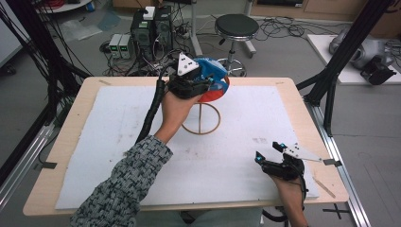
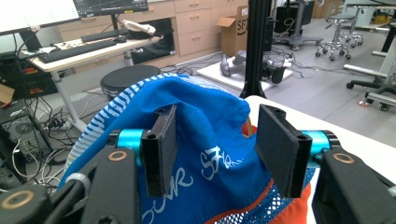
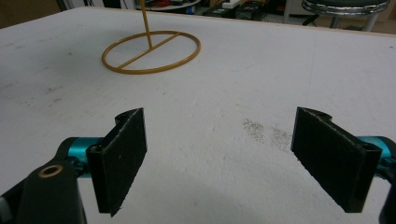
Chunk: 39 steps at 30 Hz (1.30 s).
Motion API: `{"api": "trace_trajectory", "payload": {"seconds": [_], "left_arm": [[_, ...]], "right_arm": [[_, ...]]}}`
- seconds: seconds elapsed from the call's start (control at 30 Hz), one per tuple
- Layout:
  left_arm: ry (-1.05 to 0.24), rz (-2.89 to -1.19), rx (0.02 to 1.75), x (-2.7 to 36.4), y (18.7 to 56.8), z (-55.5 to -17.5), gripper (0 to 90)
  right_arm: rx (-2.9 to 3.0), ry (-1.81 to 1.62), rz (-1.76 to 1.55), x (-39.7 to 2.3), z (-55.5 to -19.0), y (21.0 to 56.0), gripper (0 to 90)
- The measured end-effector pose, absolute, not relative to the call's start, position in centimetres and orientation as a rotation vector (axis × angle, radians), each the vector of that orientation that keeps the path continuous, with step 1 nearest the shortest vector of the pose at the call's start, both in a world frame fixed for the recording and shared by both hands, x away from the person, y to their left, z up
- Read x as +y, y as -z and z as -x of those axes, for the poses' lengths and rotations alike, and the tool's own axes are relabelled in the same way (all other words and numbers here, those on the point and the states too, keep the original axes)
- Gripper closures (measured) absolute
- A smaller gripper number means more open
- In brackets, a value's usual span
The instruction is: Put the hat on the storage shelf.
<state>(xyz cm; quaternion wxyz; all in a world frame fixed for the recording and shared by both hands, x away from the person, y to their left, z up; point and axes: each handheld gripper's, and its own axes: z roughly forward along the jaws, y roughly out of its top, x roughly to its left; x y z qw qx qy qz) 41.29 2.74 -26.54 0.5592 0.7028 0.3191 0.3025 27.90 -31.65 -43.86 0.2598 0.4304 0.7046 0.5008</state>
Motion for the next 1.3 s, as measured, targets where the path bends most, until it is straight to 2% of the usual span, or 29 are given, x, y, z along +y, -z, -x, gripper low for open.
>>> {"api": "trace_trajectory", "payload": {"seconds": [0.03,0.37,0.9,1.3], "left_arm": [[-0.717,-1.656,0.75,2.8,26.5,-41.3,44.8],[-0.716,-1.642,0.757,4.7,26.3,-40.6,39.0],[-0.712,-1.598,0.766,9.0,27.0,-37.8,36.5],[-0.77,-1.576,0.804,13.6,29.0,-35.6,35.2]], "right_arm": [[1.909,-1.358,-1.161,-31.6,-27.9,43.9,17.4],[1.913,-1.356,-1.157,-31.3,-28.0,43.9,17.3],[1.909,-1.368,-1.161,-31.2,-28.2,43.8,17.4],[1.911,-1.369,-1.153,-31.1,-28.5,43.8,17.4]]}}
